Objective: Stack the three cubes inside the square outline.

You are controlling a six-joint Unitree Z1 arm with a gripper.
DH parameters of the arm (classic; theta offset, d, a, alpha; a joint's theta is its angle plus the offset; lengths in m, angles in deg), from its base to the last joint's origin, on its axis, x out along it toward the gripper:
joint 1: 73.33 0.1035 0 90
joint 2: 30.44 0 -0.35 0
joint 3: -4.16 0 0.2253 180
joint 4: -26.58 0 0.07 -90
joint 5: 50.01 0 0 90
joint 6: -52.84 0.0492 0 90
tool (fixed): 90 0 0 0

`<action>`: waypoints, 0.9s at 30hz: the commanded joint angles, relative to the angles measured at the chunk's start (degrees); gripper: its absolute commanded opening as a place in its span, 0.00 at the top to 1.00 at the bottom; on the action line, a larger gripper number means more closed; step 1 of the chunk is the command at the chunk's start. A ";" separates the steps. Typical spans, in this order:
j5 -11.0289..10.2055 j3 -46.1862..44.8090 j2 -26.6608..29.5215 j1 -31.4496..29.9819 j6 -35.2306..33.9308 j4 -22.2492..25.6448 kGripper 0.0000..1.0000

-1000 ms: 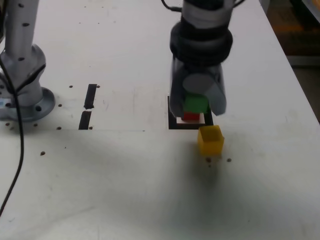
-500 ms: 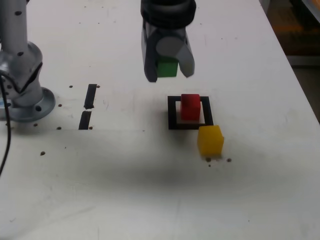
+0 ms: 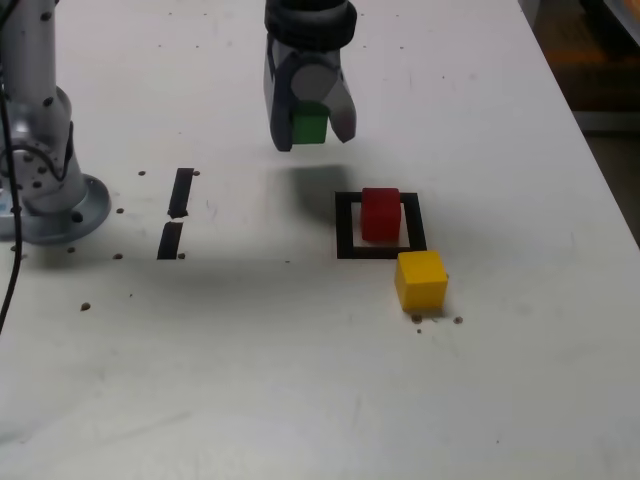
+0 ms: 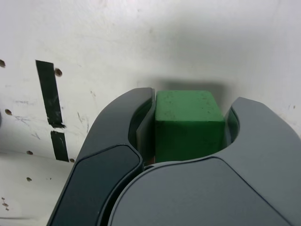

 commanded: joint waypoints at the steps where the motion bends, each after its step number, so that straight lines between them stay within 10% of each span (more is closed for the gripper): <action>1: 0.46 -1.66 -0.25 1.10 1.26 -2.35 0.71; 14: 0.54 -6.34 -1.07 7.06 5.97 -8.78 0.62; 27: 0.87 -8.69 -0.78 8.71 7.84 -9.64 0.11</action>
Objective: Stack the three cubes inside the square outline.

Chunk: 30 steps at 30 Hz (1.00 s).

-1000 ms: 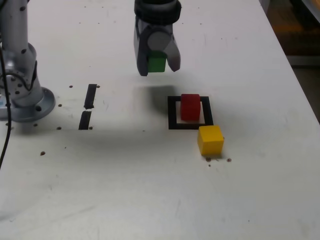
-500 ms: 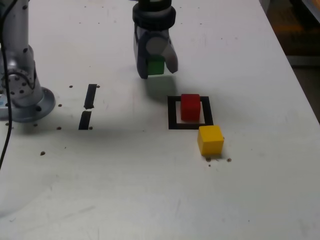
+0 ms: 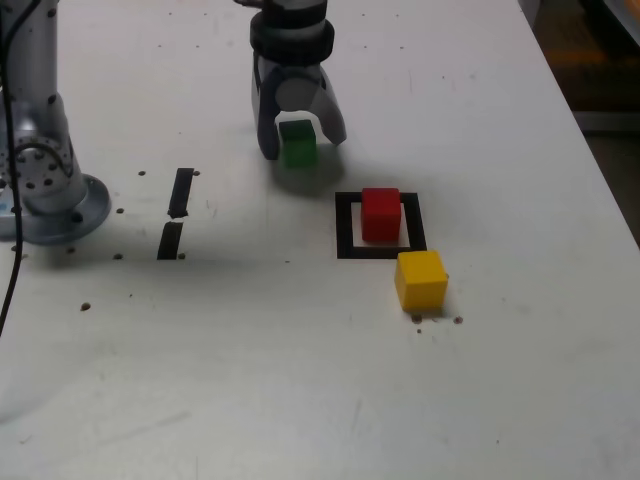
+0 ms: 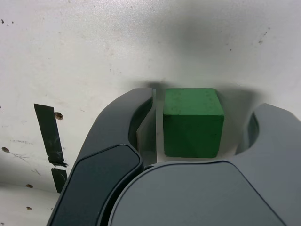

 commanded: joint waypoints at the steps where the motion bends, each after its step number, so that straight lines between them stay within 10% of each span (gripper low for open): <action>1: 0.08 -0.14 0.27 0.08 -0.01 -0.21 0.10; 15: -3.84 1.02 4.74 -1.94 -5.01 4.49 0.01; 30: -2.33 10.70 7.26 -17.19 -14.52 12.82 0.01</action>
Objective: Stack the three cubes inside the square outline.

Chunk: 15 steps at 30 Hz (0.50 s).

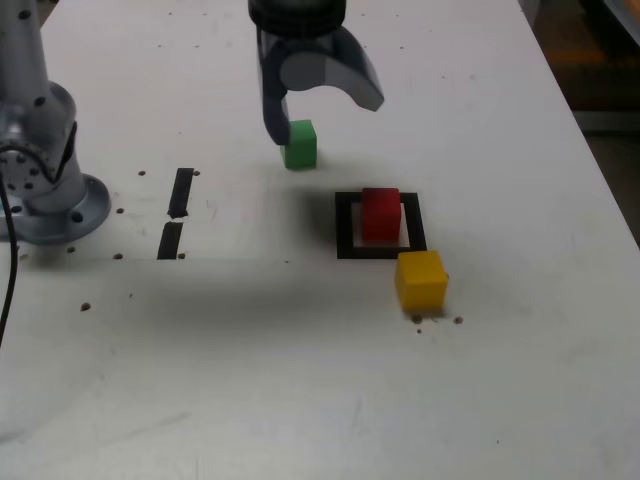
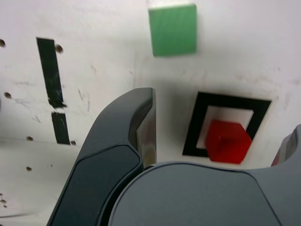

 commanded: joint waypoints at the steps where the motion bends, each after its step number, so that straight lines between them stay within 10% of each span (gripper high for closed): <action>1: 0.24 1.66 0.16 -1.91 -1.22 0.98 0.01; 15: 0.40 14.36 -5.39 -15.13 -10.66 5.17 0.00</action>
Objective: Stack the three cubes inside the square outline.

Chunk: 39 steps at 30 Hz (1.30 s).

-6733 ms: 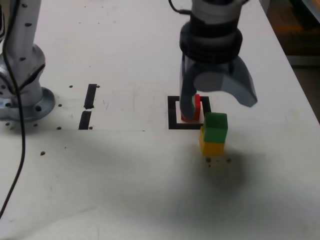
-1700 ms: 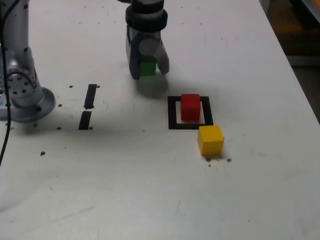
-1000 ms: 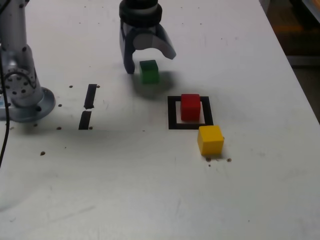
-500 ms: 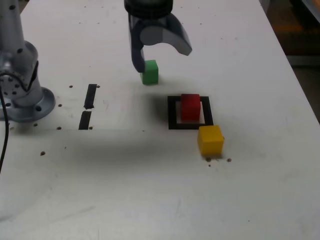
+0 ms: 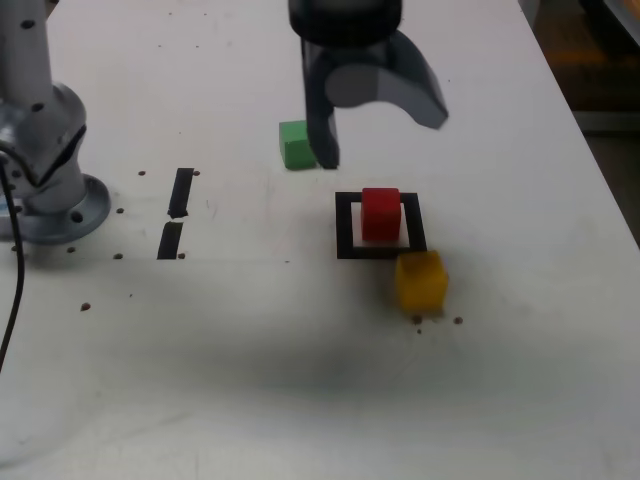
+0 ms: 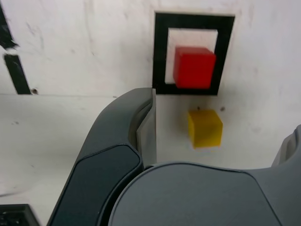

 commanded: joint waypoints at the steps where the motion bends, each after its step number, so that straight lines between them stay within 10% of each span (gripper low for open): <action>1: 0.10 1.10 -0.96 -1.04 -0.65 -0.23 0.00; 39: 7.39 6.14 -17.07 -6.98 -2.83 -9.10 0.01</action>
